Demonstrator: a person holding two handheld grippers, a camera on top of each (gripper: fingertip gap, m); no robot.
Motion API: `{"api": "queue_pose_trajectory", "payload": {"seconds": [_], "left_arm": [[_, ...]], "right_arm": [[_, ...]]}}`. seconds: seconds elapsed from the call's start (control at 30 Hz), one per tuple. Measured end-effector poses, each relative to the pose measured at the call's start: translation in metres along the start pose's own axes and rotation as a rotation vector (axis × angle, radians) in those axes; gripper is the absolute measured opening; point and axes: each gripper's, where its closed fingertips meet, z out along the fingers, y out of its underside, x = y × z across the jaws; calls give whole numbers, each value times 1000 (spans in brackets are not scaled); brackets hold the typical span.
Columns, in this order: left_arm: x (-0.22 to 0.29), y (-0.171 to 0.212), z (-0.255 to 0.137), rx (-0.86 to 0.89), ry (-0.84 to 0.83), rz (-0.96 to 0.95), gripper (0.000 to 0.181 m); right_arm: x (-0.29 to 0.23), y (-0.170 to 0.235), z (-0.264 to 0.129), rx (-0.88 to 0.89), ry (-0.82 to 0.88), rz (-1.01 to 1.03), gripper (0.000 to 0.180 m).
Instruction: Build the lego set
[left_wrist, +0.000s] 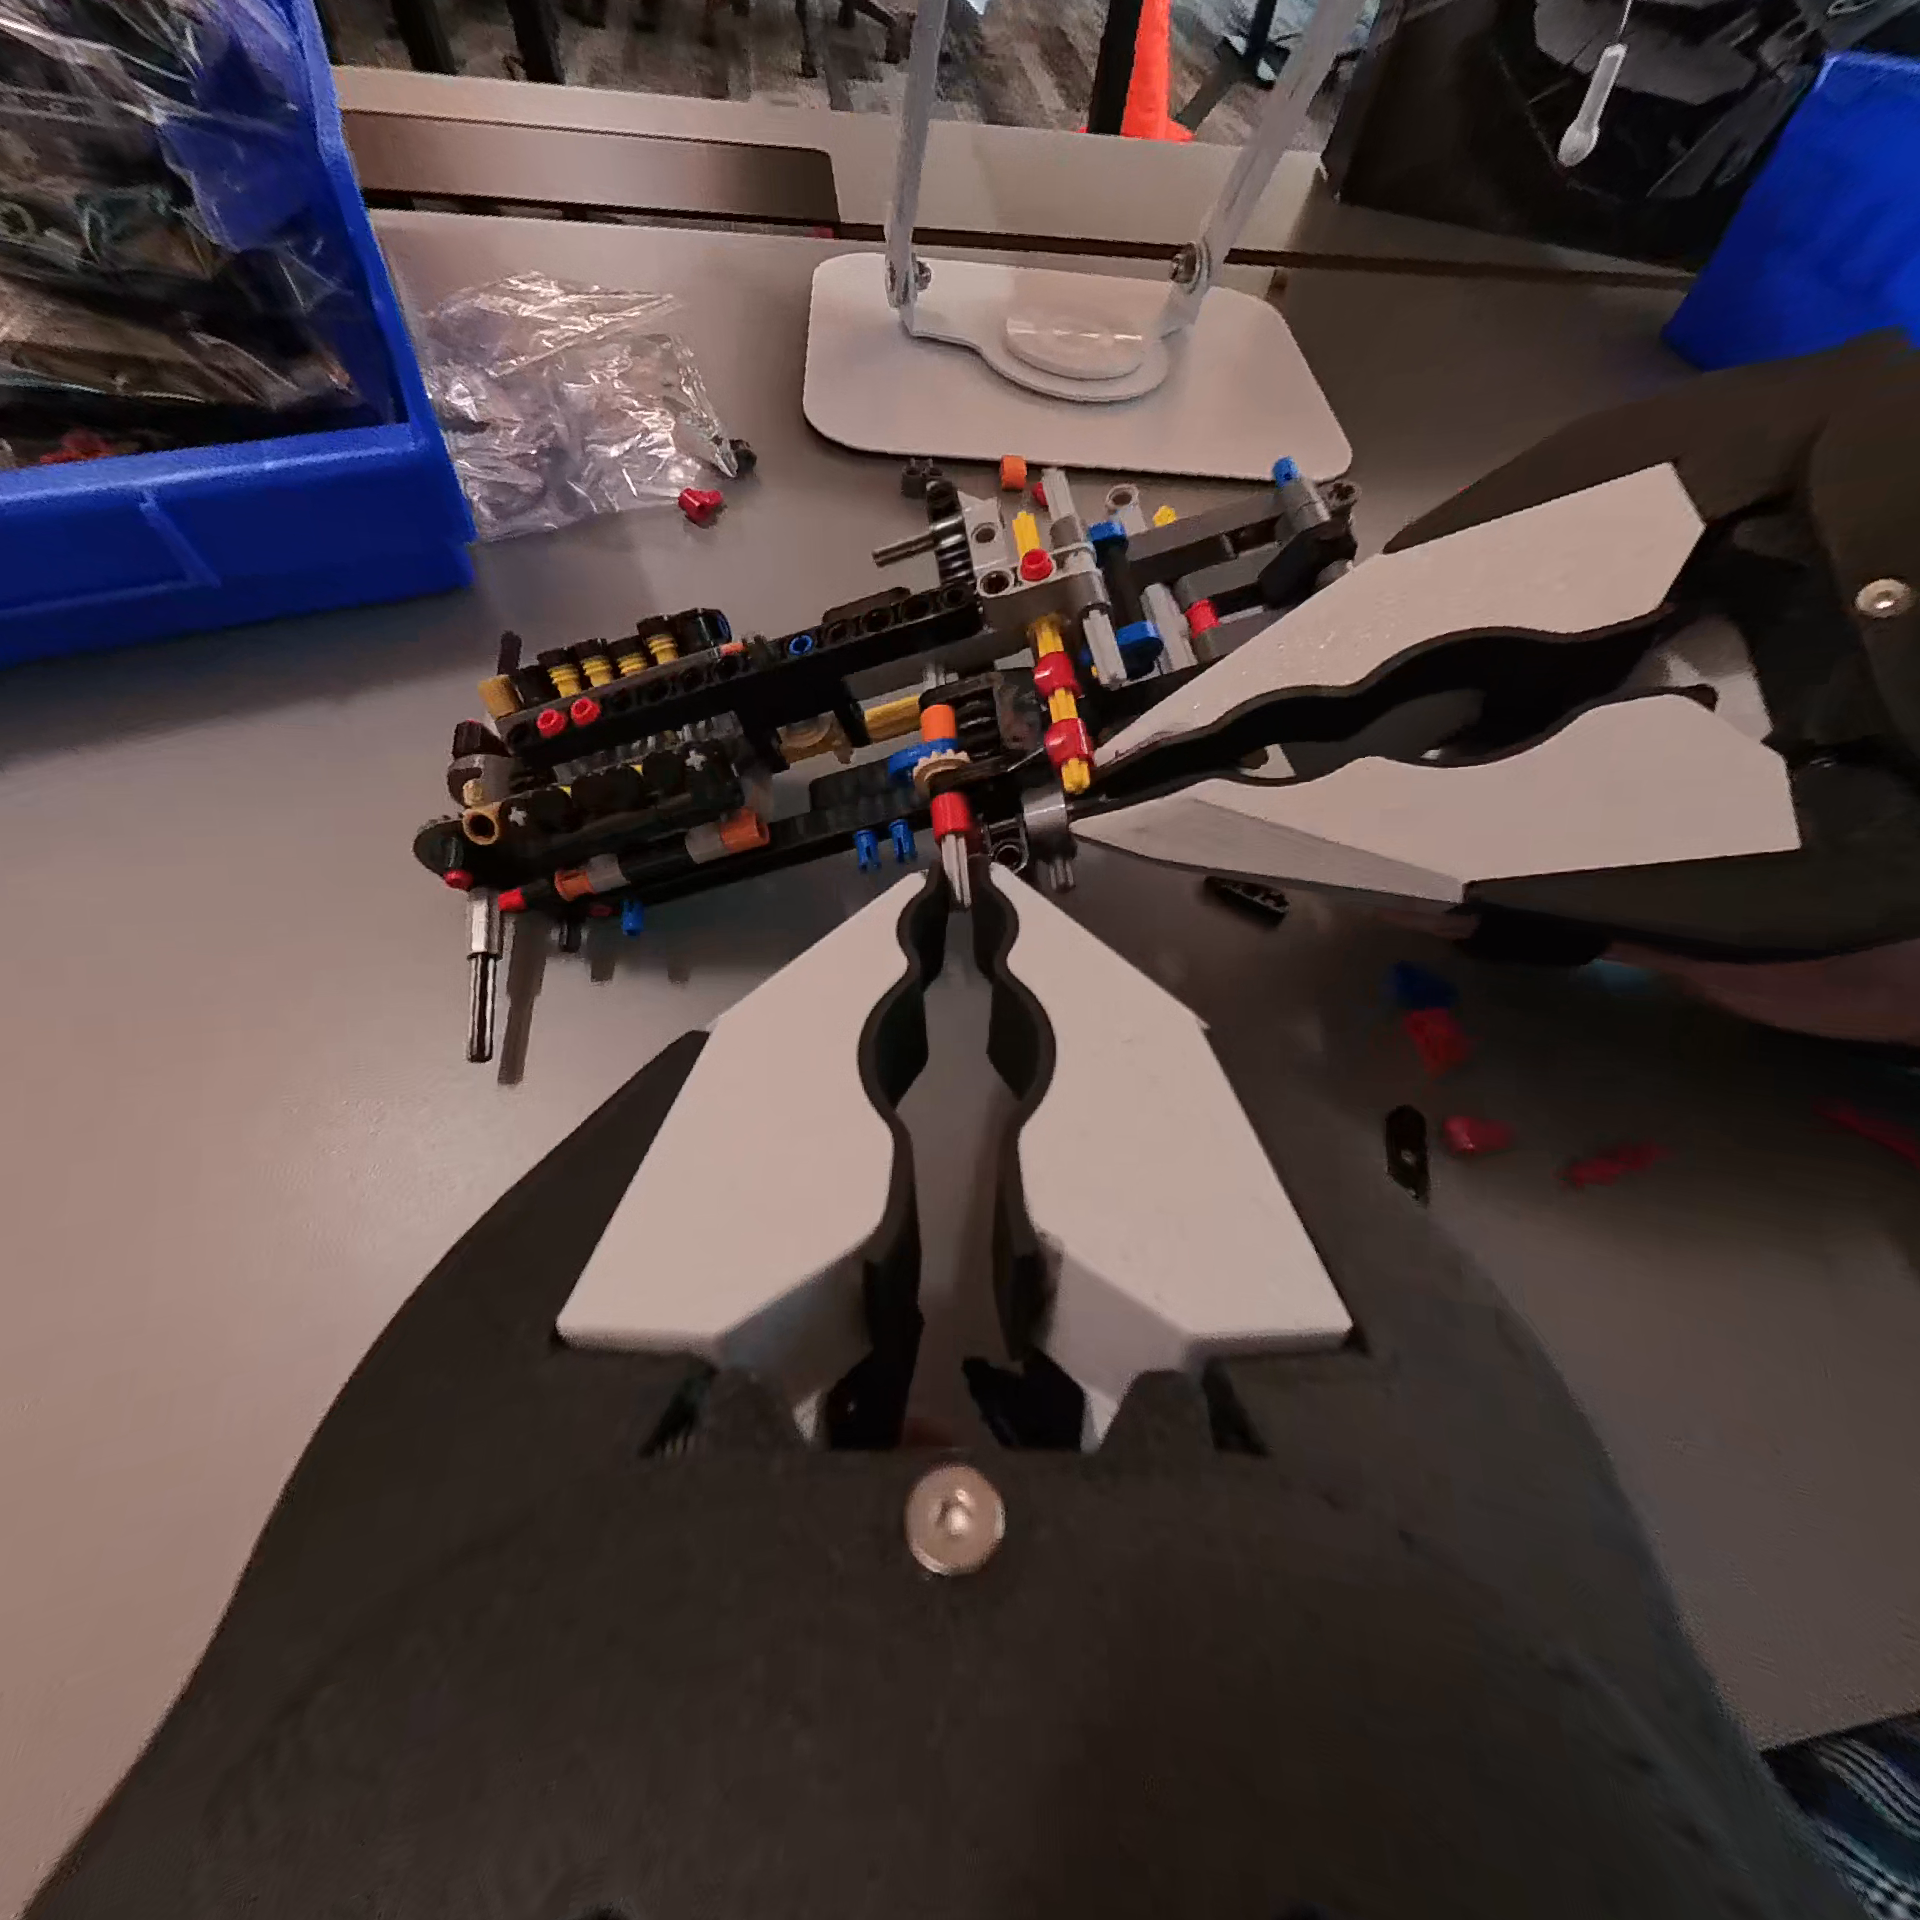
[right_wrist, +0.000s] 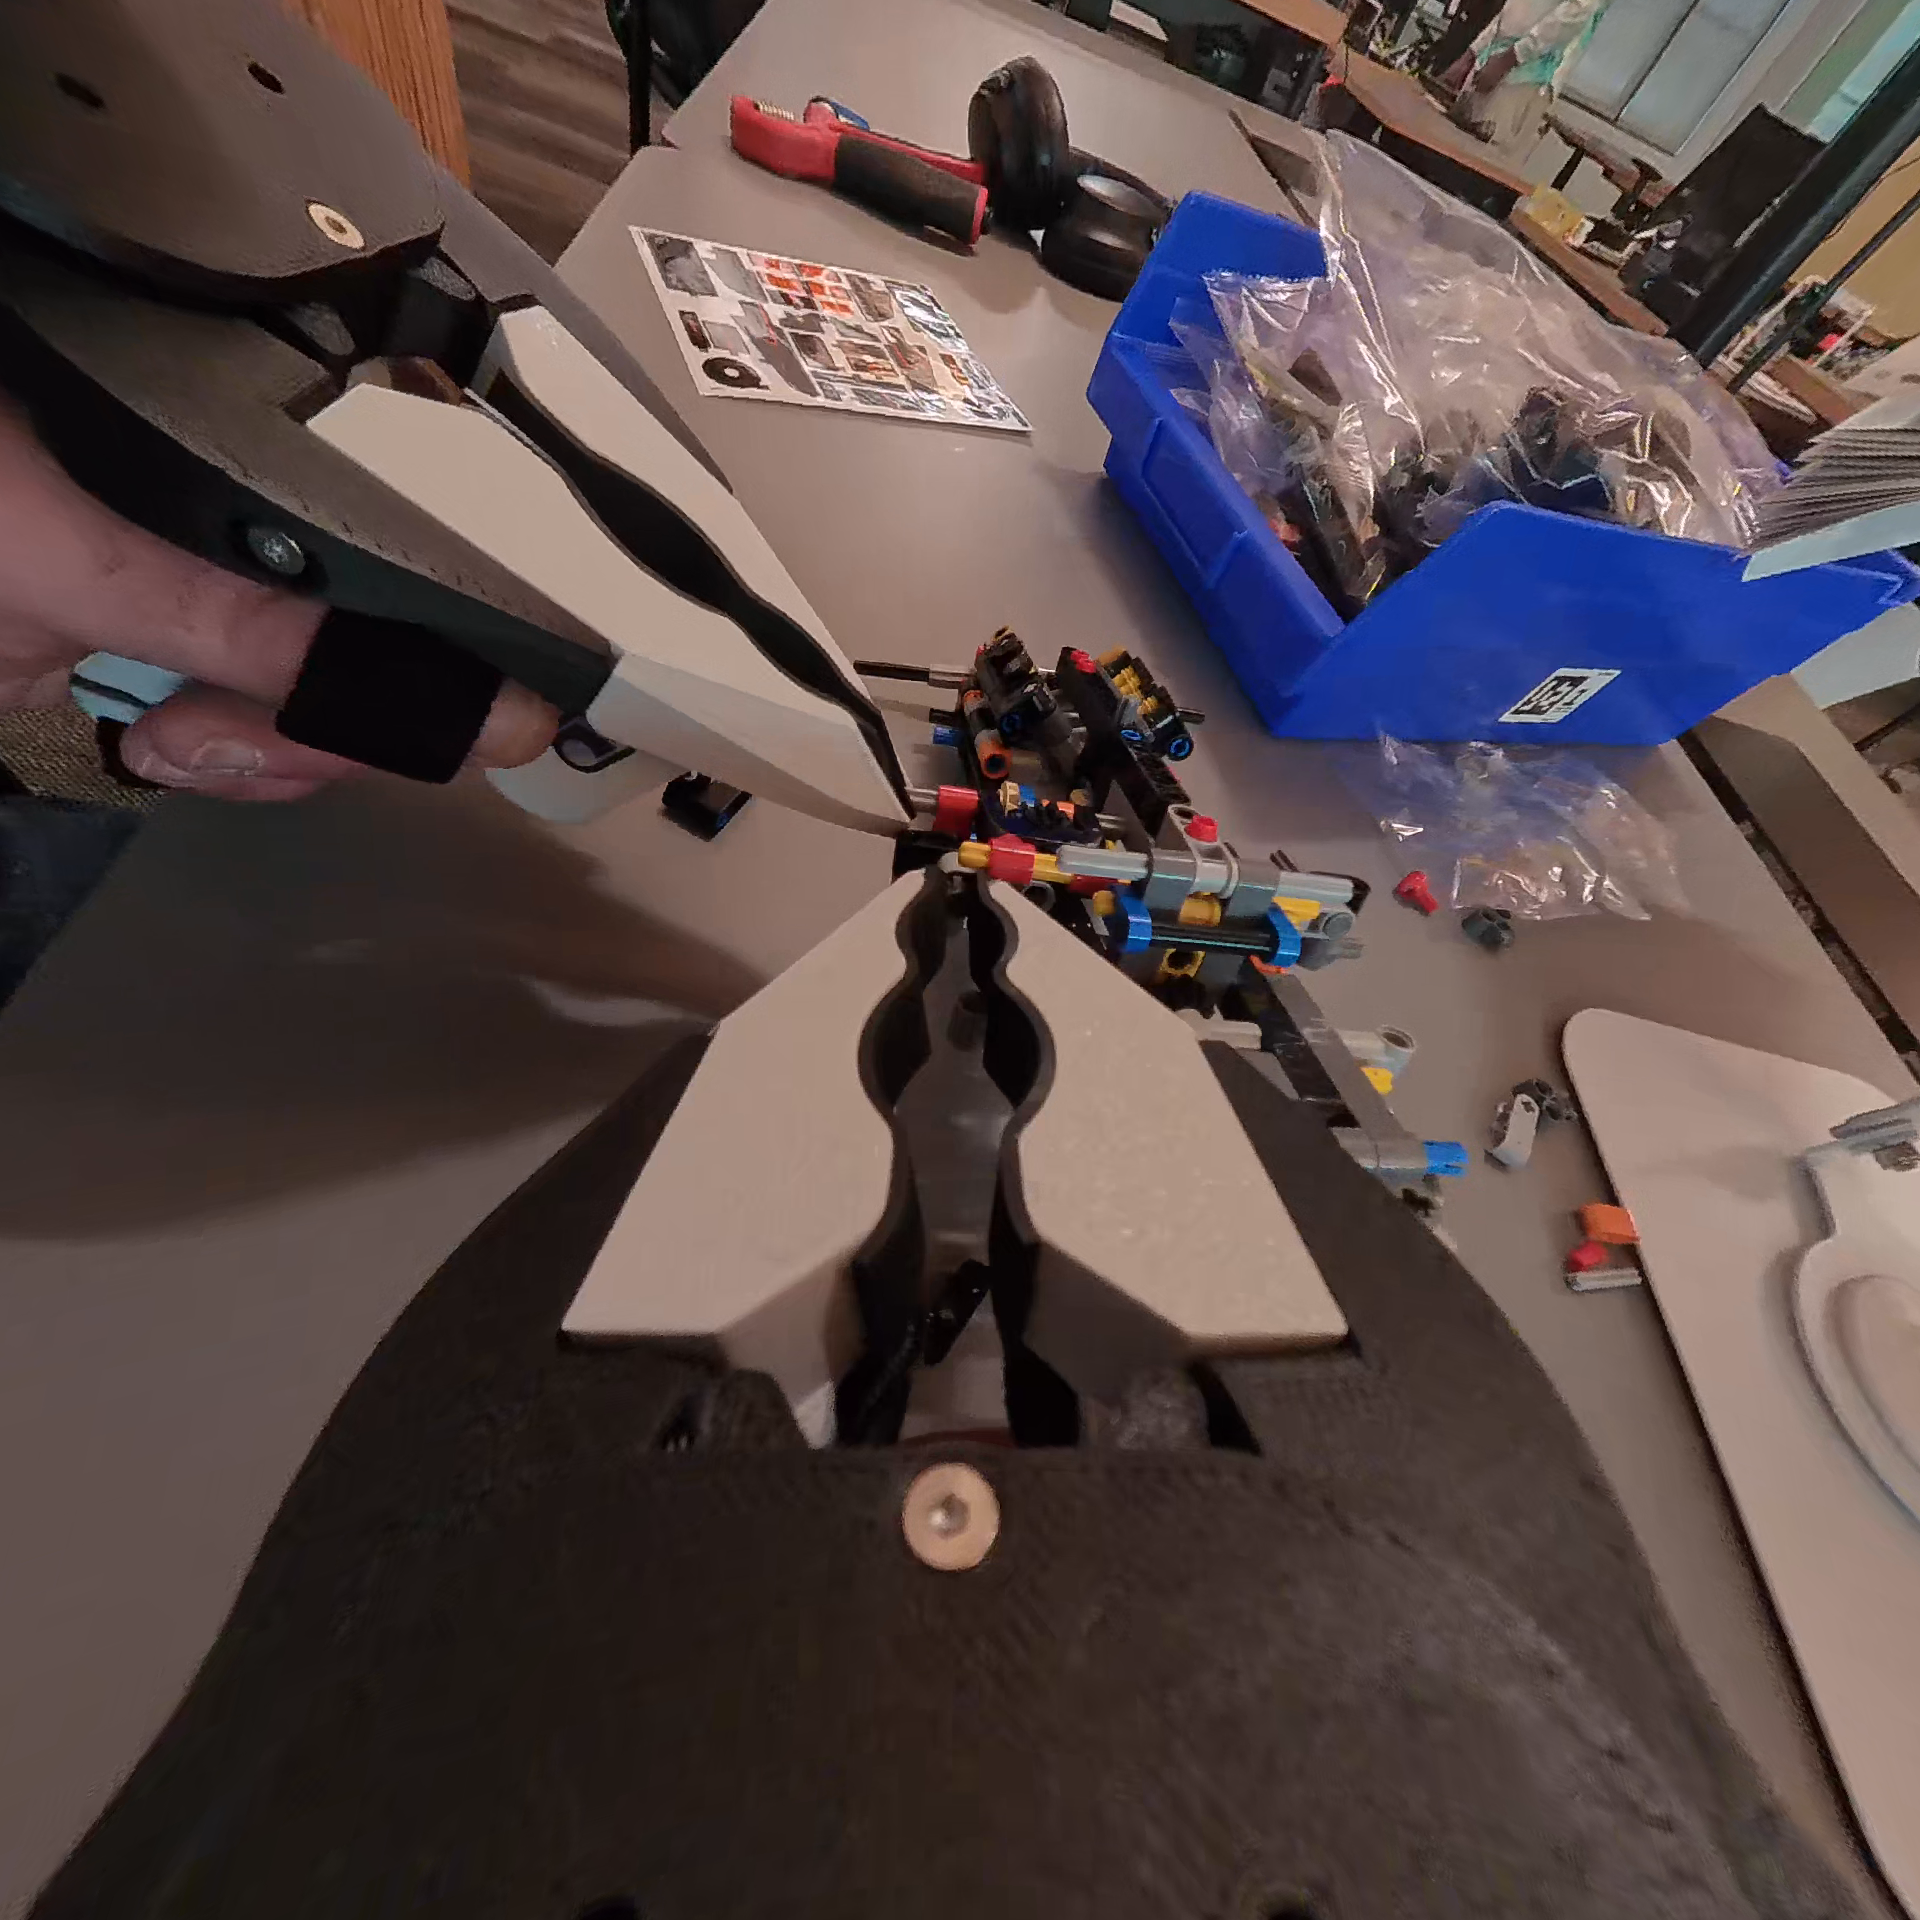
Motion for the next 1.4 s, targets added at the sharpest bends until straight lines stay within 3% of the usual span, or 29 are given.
{"api": "queue_pose_trajectory", "payload": {"seconds": [0.43, 0.67, 0.93, 1.03, 1.17, 1.4], "left_arm": [[-4, 0, 0, 23, -59, 2, 2], [-3, -3, 2, 37, -52, -7, 2], [0, -2, 3, 33, -29, -35, 2], [1, -3, 3, 38, -20, -49, 2], [2, -6, 2, 54, -28, -32, 2], [4, -9, 2, 56, -22, 10, 3]], "right_arm": [[0, -1, 1, 21, -21, 64, 1], [2, 0, -2, 43, -83, 209, 1], [2, -3, -6, 1, 67, -199, 1], [3, -2, -6, 22, 15, -71, 0], [5, 0, -7, 57, -128, 312, 1], [8, 2, -5, 48, -80, 268, 1]]}}
